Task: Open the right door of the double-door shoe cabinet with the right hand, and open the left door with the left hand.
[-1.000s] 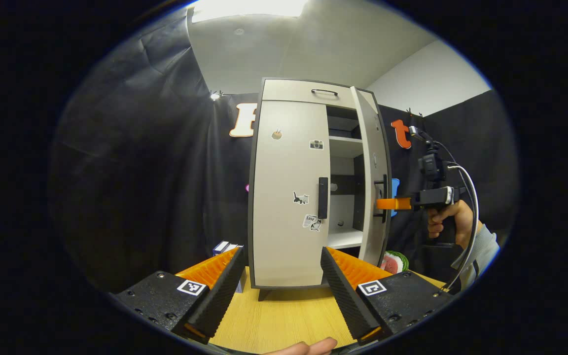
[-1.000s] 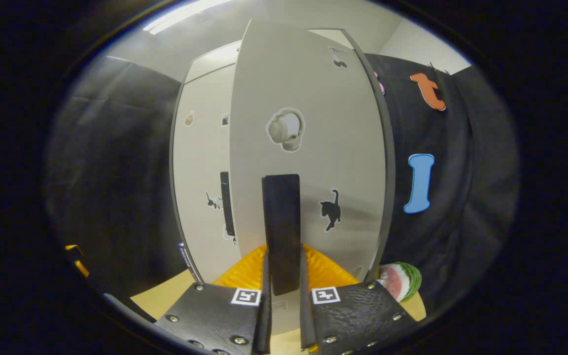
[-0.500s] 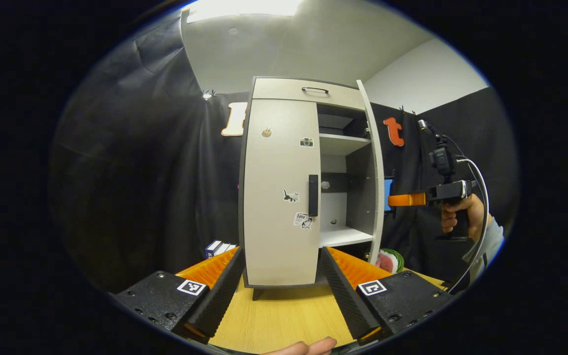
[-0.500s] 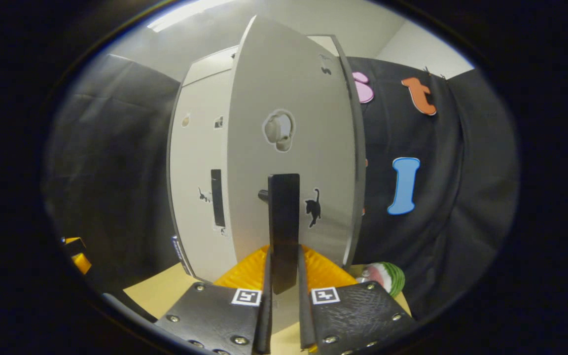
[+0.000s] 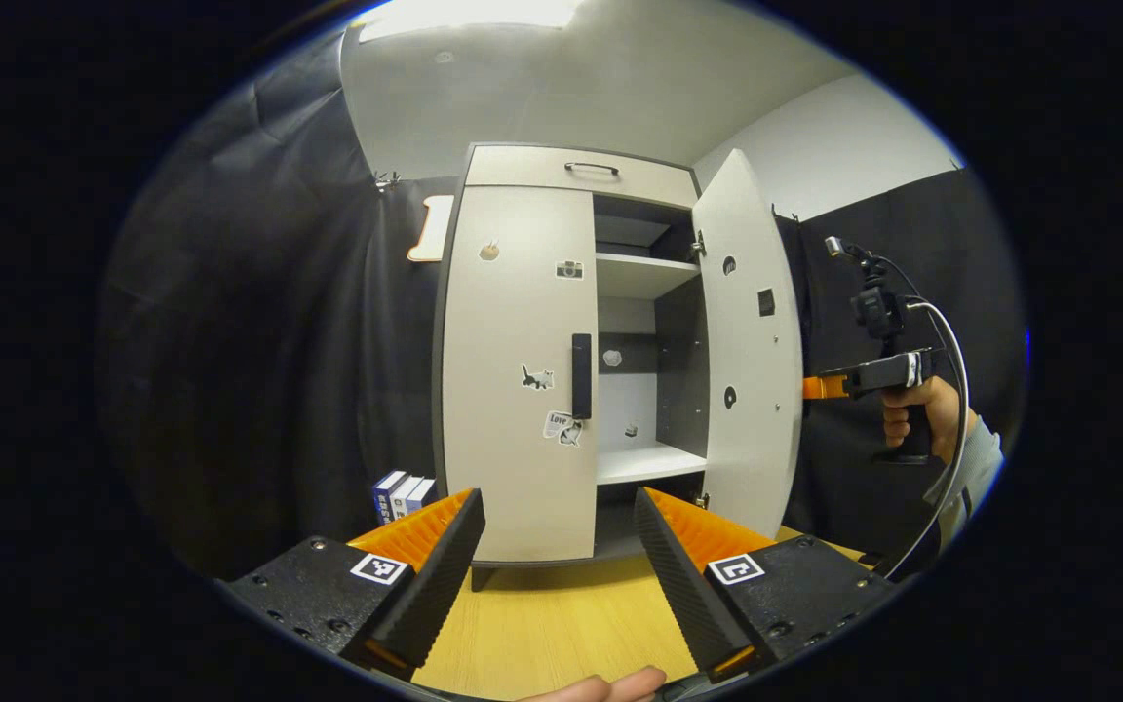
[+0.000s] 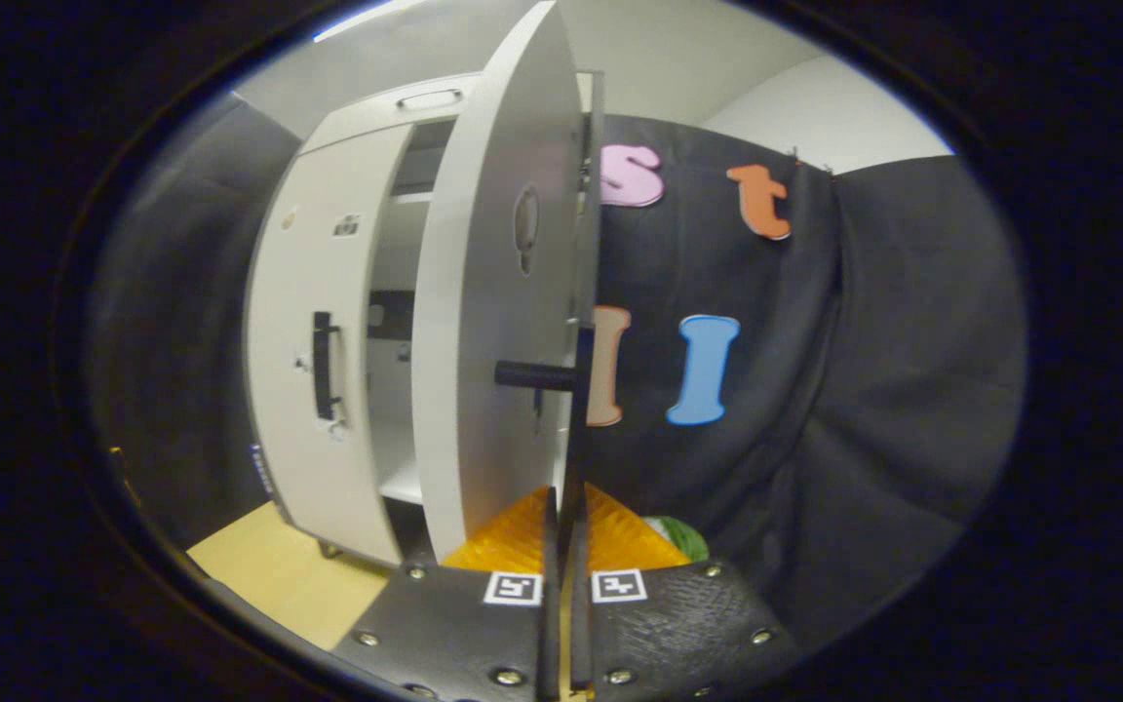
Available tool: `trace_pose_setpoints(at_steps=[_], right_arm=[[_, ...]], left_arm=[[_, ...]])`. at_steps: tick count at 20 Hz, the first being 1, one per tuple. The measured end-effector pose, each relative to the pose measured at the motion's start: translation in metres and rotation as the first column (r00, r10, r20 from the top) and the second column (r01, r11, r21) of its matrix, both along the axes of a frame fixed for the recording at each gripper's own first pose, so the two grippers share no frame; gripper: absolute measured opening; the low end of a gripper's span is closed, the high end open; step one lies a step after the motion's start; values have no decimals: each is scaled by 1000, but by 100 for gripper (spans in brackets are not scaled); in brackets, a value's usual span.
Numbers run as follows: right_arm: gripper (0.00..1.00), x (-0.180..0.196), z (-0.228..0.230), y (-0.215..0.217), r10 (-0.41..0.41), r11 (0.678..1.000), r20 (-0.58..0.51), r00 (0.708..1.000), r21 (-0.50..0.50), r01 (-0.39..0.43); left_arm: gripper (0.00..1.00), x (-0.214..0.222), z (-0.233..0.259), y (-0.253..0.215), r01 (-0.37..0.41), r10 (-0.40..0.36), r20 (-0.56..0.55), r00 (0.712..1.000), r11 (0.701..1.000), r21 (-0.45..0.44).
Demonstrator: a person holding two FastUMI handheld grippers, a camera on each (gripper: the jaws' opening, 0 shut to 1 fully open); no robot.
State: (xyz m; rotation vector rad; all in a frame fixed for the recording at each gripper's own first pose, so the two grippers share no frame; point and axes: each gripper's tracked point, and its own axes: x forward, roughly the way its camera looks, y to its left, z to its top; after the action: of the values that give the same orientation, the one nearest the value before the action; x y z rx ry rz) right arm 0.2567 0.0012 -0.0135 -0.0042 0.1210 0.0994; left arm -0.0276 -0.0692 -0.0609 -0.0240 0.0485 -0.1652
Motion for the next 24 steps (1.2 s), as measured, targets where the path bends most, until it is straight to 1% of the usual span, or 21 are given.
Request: trace_pose_setpoints(at_steps=[1, 2, 3, 4, 5, 6, 8, 10, 12, 15, 17, 18, 19, 20, 22, 23, 24], right_arm=[[0, 2, -1, -6, 26, 996, -12, 1000, 81, -25], [1, 5, -5, -13, 45, 992, -14, 999, 122, -43], [1, 10, -8, -19, 83, 983, -6, 997, 163, -81], [1, 7, -8, -21, 104, 973, -7, 995, 209, -100], [1, 9, -8, -21, 104, 971, -2, 995, 216, -101], [1, 9, -7, -20, 107, 975, 8, 994, 197, -106], [0, 8, -7, -24, 86, 982, 15, 996, 165, -87], [1, 7, -7, -19, 89, 981, 5, 996, 174, -88], [1, 9, -9, -19, 91, 982, 11, 996, 162, -92], [2, -8, -6, -24, 70, 986, 30, 997, 152, -73], [6, -20, -4, -32, 35, 989, 54, 998, 140, -42], [19, -26, -5, -38, 12, 991, 59, 998, 135, -20], [29, -33, -8, -42, 6, 989, 66, 998, 145, -16], [43, -39, -8, -43, 4, 987, 67, 998, 159, -14], [63, -58, -5, -47, -2, 987, 83, 997, 158, -11], [69, -69, -4, -48, -7, 989, 94, 996, 144, -7], [79, -80, -3, -49, -14, 991, 108, 994, 134, 0]], left_arm=[[96, 3, -3, -1, 3, -3, -9, 1000, 1000, -3], [96, 6, -7, -2, 0, -1, -21, 1000, 1000, -6], [96, 10, -10, -1, -7, 7, -31, 999, 1000, -5], [93, 13, -12, 2, -14, 14, -37, 999, 1000, -1], [96, 15, -14, 3, -19, 19, -42, 999, 1000, 4], [96, 16, -16, 4, -23, 23, -43, 999, 1000, 9], [96, 20, -19, 5, -27, 28, -40, 999, 1000, 15], [97, 27, -23, 3, -19, 20, -41, 999, 1000, 24], [96, 34, -28, -3, -15, 16, -52, 999, 999, 31], [96, 51, -30, -15, 2, 0, -53, 999, 999, 49], [96, 65, -27, -27, 21, -19, -38, 999, 999, 50], [96, 73, -28, -33, 33, -32, -36, 999, 998, 46], [96, 82, -30, -37, 34, -32, -42, 999, 999, 34], [96, 90, -31, -41, 34, -33, -51, 998, 999, 19], [96, 107, -32, -49, 39, -40, -60, 997, 999, -16], [96, 117, -32, -50, 35, -37, -61, 997, 999, -32], [96, 125, -34, -49, 27, -29, -69, 997, 999, -42]])
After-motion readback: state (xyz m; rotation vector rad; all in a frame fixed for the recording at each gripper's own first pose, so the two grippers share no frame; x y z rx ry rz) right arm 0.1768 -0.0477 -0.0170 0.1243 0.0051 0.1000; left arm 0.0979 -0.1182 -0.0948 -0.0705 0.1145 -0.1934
